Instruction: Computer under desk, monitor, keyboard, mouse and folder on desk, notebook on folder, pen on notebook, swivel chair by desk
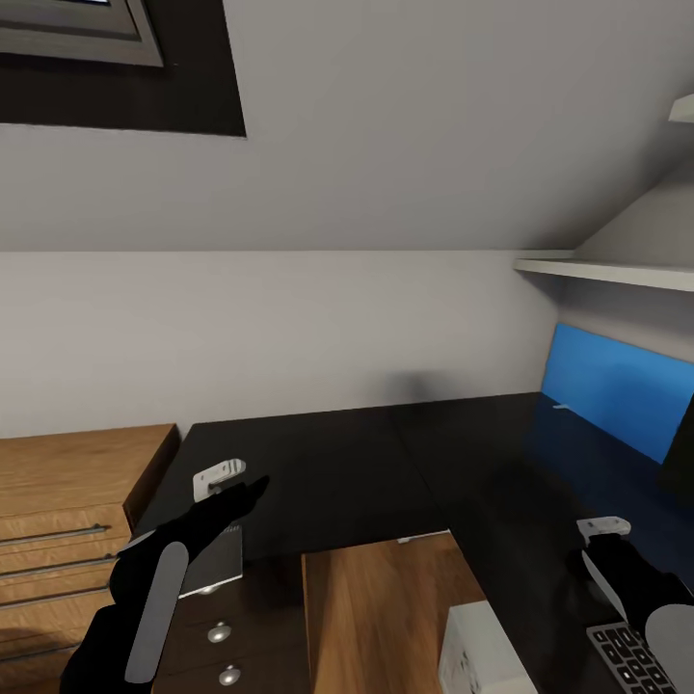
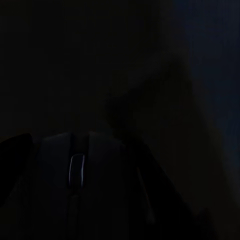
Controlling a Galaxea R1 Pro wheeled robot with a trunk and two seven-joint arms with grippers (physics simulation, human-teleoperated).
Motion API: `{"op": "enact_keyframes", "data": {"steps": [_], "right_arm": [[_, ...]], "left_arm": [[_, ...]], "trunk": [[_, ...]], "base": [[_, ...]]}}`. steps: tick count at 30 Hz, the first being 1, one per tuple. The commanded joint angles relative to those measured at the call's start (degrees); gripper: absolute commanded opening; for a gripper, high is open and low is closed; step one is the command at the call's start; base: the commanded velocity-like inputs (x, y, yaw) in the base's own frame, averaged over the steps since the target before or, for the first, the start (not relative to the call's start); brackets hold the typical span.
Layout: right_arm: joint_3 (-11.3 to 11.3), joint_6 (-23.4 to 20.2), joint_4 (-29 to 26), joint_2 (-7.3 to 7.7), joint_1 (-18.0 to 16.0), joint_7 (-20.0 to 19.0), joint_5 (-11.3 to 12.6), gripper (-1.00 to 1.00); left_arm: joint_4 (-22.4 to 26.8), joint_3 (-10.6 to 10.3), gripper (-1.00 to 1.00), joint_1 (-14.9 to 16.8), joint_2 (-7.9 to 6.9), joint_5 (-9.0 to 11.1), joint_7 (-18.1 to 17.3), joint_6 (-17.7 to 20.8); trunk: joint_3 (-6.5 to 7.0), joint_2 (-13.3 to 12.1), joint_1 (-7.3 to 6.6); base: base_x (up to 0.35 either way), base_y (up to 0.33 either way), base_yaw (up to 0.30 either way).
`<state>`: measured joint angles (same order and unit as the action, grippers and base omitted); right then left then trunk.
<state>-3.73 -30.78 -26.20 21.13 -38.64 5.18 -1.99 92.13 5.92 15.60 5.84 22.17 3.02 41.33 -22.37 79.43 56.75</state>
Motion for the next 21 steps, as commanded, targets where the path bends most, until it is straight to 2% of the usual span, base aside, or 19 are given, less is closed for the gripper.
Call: {"op": "enact_keyframes", "data": {"steps": [1, 15, 16, 21], "right_arm": [[-0.39, -0.36, -0.08, 0.02, -0.03, 0.09, -0.2, -1.0], [-0.4, -0.34, -0.08, -0.12, -0.03, 0.1, -0.21, -1.0], [-0.4, -0.34, -0.08, -0.12, -0.03, 0.1, -0.21, 1.0], [-0.4, -0.34, -0.08, -0.13, -0.03, 0.1, -0.21, 1.0]], "left_arm": [[0.06, 0.11, 1.0, 0.05, 0.05, 0.6, 0.32, 0.33], [0.06, 0.09, 1.0, 0.05, 0.06, 0.6, 0.32, 0.33], [0.06, 0.1, 1.0, 0.05, 0.06, 0.6, 0.32, 0.33], [0.06, 0.09, 1.0, 0.05, 0.09, 0.6, 0.32, 0.33]], "trunk": [[-0.07, 0.04, 0.01], [-0.07, 0.04, 0.01], [-0.07, 0.04, 0.01], [-0.07, 0.04, 0.01]], "base": [[0.024, 0.0, 0.0], [0.003, 0.0, 0.0], [0.0, 0.0, 0.0], [0.0, 0.0, 0.0]]}}
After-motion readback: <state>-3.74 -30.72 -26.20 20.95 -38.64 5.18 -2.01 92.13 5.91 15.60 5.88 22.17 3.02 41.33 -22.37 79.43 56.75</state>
